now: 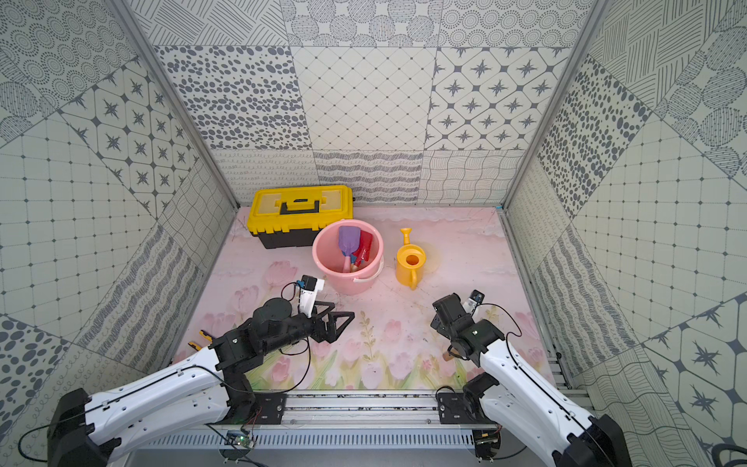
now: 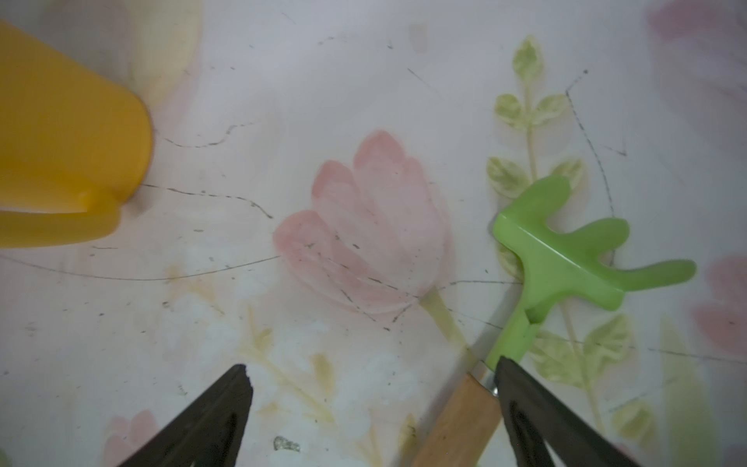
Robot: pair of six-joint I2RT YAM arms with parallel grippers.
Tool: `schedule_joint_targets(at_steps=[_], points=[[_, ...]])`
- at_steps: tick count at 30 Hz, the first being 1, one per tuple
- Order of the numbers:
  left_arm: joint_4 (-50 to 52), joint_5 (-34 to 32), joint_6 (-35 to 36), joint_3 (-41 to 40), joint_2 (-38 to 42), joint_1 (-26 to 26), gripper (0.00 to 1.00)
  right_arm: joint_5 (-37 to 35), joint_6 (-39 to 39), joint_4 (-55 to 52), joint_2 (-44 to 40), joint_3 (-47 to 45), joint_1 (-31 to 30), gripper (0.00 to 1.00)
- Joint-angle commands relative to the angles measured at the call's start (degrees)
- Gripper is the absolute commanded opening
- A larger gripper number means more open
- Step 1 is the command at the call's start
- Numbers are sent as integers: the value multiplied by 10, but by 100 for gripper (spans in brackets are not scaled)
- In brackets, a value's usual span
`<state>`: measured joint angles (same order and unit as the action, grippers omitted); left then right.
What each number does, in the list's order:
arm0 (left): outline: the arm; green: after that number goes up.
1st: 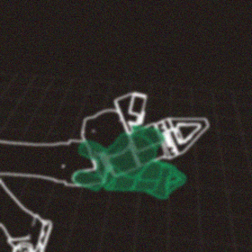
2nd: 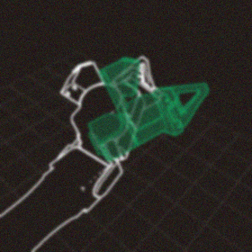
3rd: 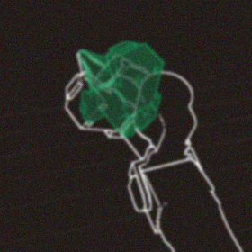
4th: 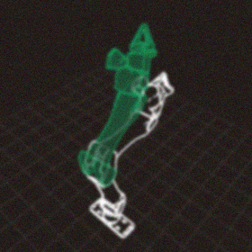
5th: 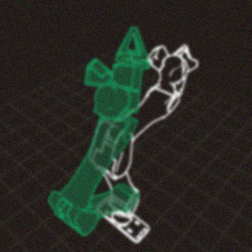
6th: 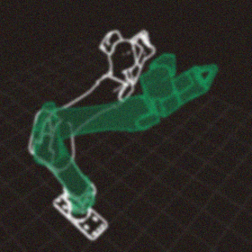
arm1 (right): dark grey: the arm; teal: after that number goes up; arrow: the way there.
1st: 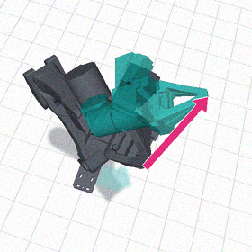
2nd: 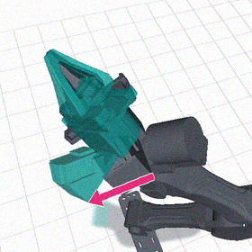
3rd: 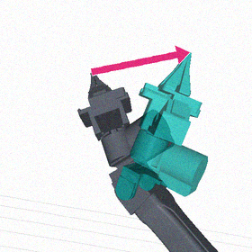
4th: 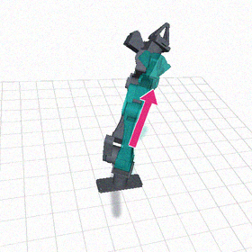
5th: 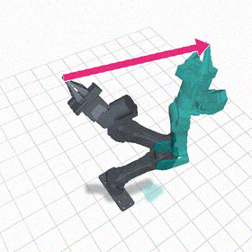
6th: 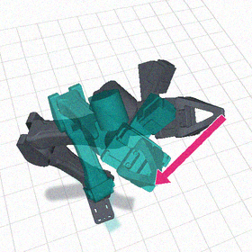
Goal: Organize the gardening tools
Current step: Pick up the gardening tool from the center of the board.
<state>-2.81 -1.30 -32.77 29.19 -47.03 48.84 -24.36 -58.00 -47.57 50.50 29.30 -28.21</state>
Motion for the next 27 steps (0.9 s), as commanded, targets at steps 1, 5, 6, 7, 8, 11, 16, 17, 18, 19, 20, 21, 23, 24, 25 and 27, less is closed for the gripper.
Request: schedule_joint_targets(at_steps=[1, 5, 6, 7, 8, 11, 16, 17, 18, 19, 20, 21, 23, 24, 25, 27], points=[[-38, 3, -20, -6, 18, 6, 99, 10, -54, -81, 25, 14, 19, 97], [-37, 5, -25, -8, 30, 6, 99, 25, -91, -80, 10, -5, 22, 95], [-38, 7, -26, -8, 32, 7, 99, 30, -96, -75, 2, -15, 22, 93], [-37, 8, -28, -8, 32, 7, 99, 34, -95, -67, -6, -22, 23, 91], [-38, 8, -29, -8, 33, 7, 99, 36, -96, -62, -16, -27, 22, 89], [-39, 7, -27, -9, 31, 7, 99, 52, -101, -48, -40, -41, 22, 84], [-36, -3, -27, -9, 32, 7, 100, 77, -95, -53, -54, -39, 22, 83], [-38, -2, -28, -9, 30, 7, 99, 84, -96, -52, -49, -38, 22, 83], [-38, -1, -28, -9, 29, 7, 99, 90, -96, -48, -42, -37, 22, 82], [-39, 2, -29, -9, 28, 7, 100, 96, -94, -39, -33, -37, 22, 82], [-39, 3, -29, -8, 27, 6, 100, 101, -92, -29, -21, -37, 21, 82], [-39, 3, -28, -8, 27, 7, 99, 108, -89, -18, -5, -35, 22, 81], [-38, -1, -27, -8, 25, 7, 99, 118, -85, -3, 33, -31, 21, 78], [-37, -2, -27, -8, 25, 7, 99, 123, -83, 4, 51, -31, 21, 77], [-36, -4, -25, -8, 24, 7, 99, 129, -82, 11, 70, -29, 21, 70], [-36, -7, -25, -8, 22, 7, 99, 135, -80, 20, 85, -27, 21, 65]])
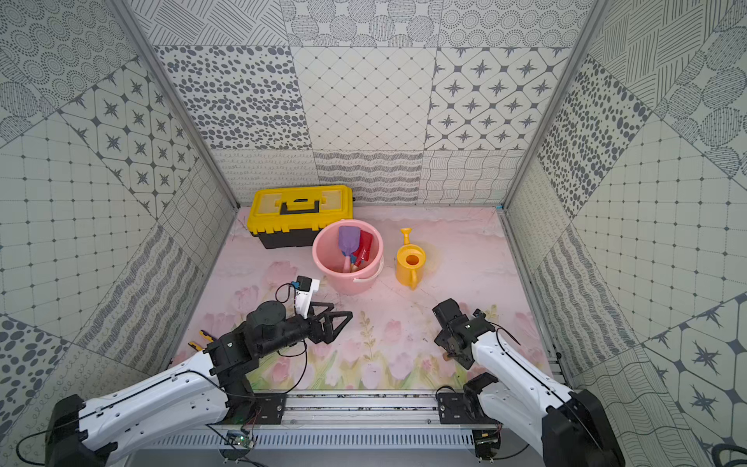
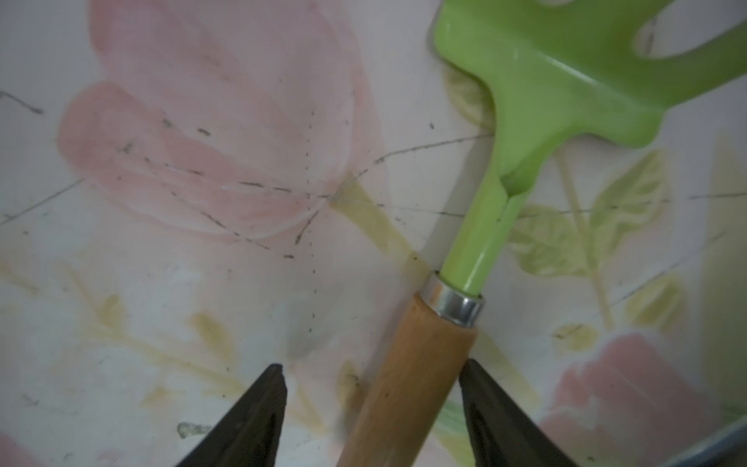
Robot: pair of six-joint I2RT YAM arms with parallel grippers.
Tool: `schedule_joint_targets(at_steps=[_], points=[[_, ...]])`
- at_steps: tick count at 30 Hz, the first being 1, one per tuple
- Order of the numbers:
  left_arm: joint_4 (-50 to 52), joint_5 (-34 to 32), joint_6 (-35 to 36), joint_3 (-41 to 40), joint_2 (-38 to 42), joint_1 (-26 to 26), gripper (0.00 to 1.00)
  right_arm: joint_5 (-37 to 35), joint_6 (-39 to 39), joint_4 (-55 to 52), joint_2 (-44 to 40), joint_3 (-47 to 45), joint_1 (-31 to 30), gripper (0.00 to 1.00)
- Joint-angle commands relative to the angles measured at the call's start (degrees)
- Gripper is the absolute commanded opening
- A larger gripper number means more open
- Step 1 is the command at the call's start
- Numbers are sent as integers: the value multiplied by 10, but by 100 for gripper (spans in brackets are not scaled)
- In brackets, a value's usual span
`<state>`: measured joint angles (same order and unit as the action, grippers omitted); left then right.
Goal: Organize the gardening tools
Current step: Pick up the gardening tool from the center of the board.
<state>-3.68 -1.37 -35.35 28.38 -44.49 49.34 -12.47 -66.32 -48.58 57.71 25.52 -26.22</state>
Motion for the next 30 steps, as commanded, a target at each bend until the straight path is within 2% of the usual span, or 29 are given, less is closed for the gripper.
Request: schedule_joint_targets(at_steps=[1, 3, 6, 11, 16, 21, 25, 30], points=[[-26, -6, 1, 0, -3, 2, 99, 19, 5, 35, 16, 12, 1, 64], [-27, -5, 1, 0, -3, 2, 99, 21, 9, 44, 13, 12, 0, 54], [-21, -7, -1, 3, -2, 2, 99, 17, 14, 52, -2, 12, 0, 33], [-2, -19, 1, 12, -2, 2, 100, -29, 59, 52, -38, 25, 0, 4], [7, -44, 9, 12, 1, 3, 99, -86, 134, 56, -92, 40, -1, 1], [-8, -70, 17, 6, -7, 1, 99, -120, 237, 125, -152, 43, -27, 0], [15, -93, 23, 36, -36, 2, 99, -139, 309, 215, -172, 39, -74, 0], [30, -91, 20, 77, -80, 2, 99, -174, 407, 363, -160, 12, -175, 0]])
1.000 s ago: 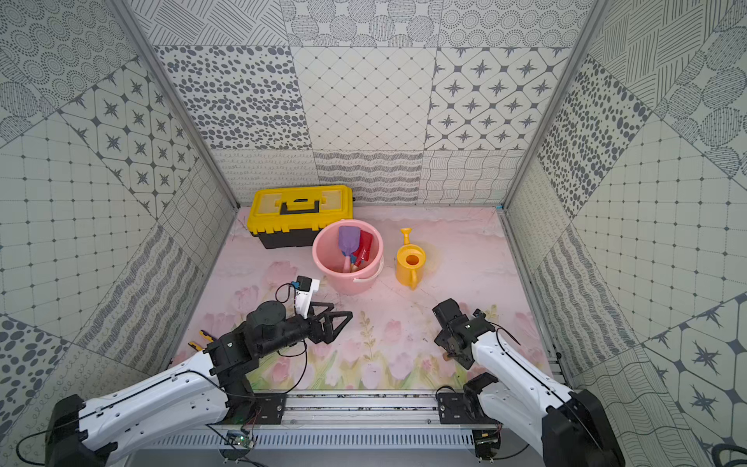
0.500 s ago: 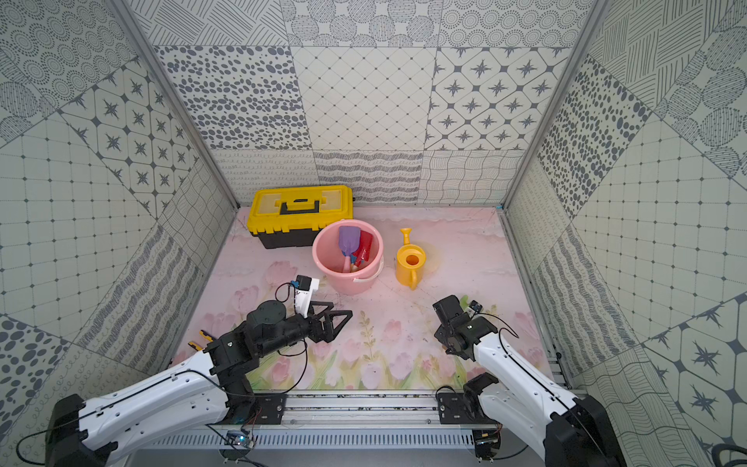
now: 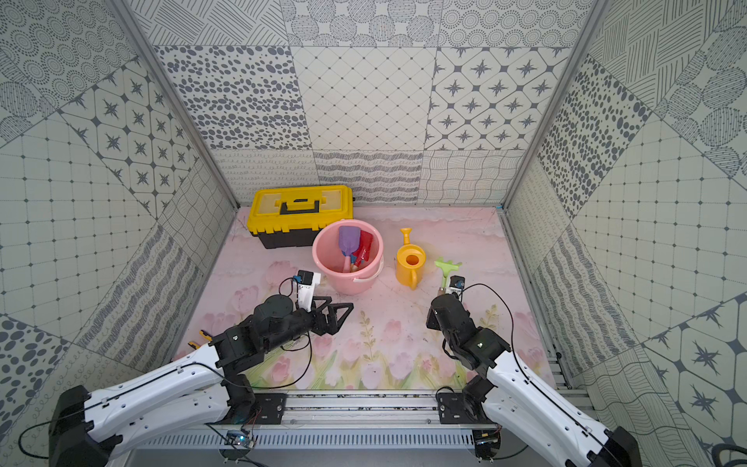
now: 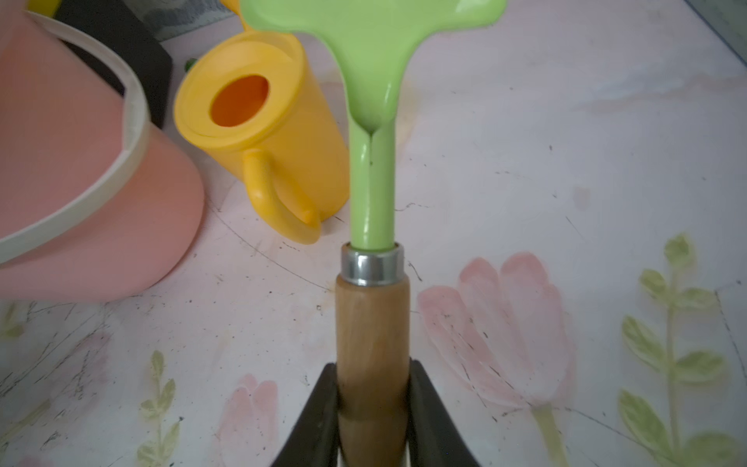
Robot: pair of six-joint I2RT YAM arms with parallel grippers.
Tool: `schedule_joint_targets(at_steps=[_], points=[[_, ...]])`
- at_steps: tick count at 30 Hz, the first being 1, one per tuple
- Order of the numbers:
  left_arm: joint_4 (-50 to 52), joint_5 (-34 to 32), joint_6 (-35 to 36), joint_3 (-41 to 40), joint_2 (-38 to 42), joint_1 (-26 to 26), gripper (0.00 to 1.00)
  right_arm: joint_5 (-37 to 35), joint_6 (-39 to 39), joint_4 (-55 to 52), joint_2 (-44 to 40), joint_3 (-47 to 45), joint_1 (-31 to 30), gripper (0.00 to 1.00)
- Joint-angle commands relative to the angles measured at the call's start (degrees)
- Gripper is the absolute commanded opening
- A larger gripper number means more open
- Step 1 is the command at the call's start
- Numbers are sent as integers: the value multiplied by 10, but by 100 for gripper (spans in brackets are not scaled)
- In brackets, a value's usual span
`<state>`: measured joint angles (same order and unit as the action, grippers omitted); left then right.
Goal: Organize the gardening tools
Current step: Pick up the gardening tool from the center of the board.
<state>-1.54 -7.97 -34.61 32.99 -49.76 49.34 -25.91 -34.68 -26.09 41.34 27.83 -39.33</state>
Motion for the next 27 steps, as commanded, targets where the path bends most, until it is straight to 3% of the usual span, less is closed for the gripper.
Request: schedule_joint_targets(at_steps=[1, 4, 8, 12, 17, 22, 27], points=[[8, -17, 11, 41, -37, 2, 98, -55, 108, 169, 10, -17, -67, 0], [10, 22, 10, 78, -75, 2, 90, -83, 169, 247, 33, -36, -140, 0], [10, 77, 13, 133, -139, 1, 78, -93, 212, 274, 59, -33, -201, 0], [5, 113, 12, 184, -201, 2, 66, -84, 217, 289, 67, -37, -214, 0], [-15, 132, -2, 222, -257, 0, 62, -64, 216, 294, 57, -43, -215, 0], [-67, 161, -24, 236, -282, -7, 55, -55, 212, 291, 40, -48, -216, 0], [-137, 170, -46, 229, -297, -18, 41, -48, 208, 292, 22, -54, -216, 0]])
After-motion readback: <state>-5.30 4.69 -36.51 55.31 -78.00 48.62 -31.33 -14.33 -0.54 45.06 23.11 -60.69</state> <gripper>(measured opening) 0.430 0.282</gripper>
